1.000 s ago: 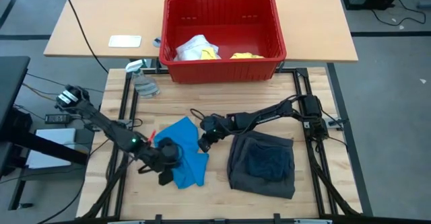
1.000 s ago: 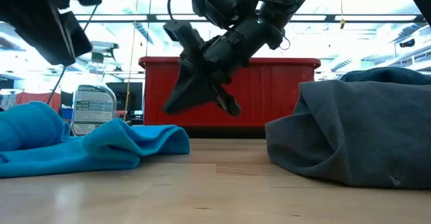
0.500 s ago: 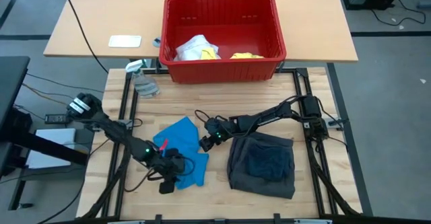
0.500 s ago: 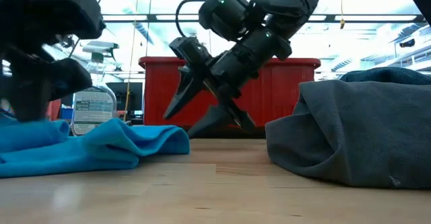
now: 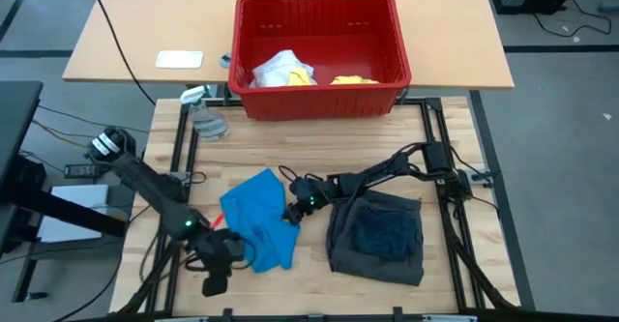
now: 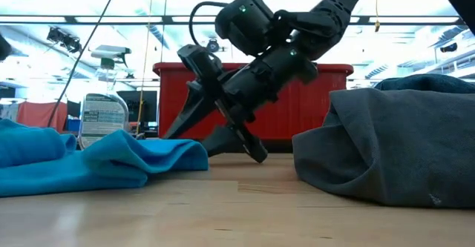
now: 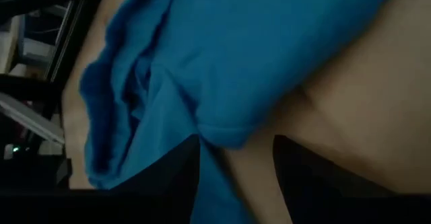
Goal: Fold laundry
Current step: Fold the blue shorts
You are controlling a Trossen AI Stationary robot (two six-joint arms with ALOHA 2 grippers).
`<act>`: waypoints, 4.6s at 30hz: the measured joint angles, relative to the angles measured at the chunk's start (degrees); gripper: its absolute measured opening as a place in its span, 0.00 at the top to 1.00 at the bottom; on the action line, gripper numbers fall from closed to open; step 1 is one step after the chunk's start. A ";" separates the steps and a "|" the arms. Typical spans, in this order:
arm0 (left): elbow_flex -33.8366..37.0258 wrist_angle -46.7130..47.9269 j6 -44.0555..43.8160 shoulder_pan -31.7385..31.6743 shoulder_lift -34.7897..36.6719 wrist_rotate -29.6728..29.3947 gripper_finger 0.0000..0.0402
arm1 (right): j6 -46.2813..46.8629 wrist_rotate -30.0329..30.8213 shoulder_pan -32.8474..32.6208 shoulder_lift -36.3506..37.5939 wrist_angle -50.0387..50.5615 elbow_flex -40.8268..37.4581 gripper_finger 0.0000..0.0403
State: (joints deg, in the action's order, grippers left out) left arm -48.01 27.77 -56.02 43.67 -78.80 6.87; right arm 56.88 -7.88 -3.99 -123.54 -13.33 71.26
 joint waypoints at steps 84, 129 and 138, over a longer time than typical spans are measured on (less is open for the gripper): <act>3.05 -4.86 18.73 -13.97 -3.04 -13.30 0.99 | -13.73 0.81 1.61 -5.20 42.88 23.25 0.84; 13.75 -15.01 3.95 -16.05 1.25 -20.60 0.99 | -17.10 5.92 4.29 0.39 44.62 21.38 0.94; 13.75 -8.98 -3.07 -15.53 1.82 -14.78 0.99 | -12.09 1.56 4.99 0.67 34.80 10.99 0.97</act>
State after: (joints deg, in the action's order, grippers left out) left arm -34.26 18.79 -59.10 28.14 -76.98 -7.91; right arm 44.80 -6.32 1.00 -122.87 21.47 82.24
